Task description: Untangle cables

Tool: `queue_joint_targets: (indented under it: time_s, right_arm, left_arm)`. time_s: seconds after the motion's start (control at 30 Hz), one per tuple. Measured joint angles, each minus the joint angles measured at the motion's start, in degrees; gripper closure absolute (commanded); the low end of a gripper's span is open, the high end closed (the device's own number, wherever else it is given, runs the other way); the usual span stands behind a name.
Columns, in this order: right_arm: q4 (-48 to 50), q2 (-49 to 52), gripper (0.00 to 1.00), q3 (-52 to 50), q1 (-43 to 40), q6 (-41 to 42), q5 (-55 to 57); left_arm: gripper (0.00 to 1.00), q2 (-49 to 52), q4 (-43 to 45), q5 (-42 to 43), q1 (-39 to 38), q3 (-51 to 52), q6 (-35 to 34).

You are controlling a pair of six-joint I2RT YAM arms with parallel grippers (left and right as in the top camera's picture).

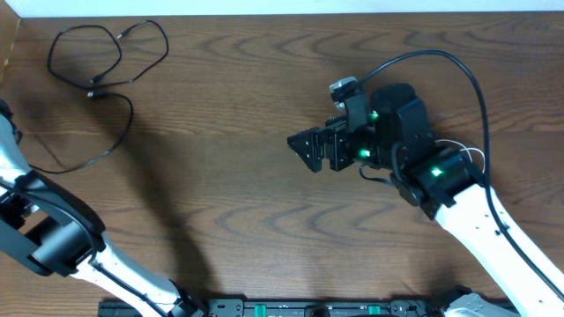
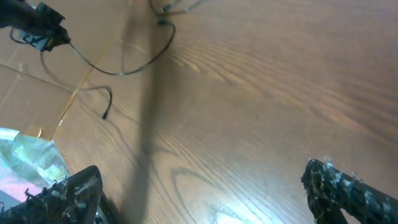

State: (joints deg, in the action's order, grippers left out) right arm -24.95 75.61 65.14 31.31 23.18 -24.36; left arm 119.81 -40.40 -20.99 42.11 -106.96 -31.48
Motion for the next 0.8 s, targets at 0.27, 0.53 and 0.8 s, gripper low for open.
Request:
queue_joint_targets:
  time_s: [0.27,0.53,0.8]
  right_arm:
    - [0.0,1.2,0.01,0.0,0.0,1.0,0.0]
    - [0.2,1.2,0.01,0.0,0.0,2.1,-0.1]
    - [0.0,1.2,0.01,0.0,0.0,2.3,-1.9]
  left_arm:
    - [0.92,4.2,-1.4,14.9,-0.3,0.0,11.9]
    - [0.77,4.4,-1.1,22.3,-4.2,0.0,17.3]
    - [0.11,4.4,-0.9,23.7,-8.5,0.0,19.4]
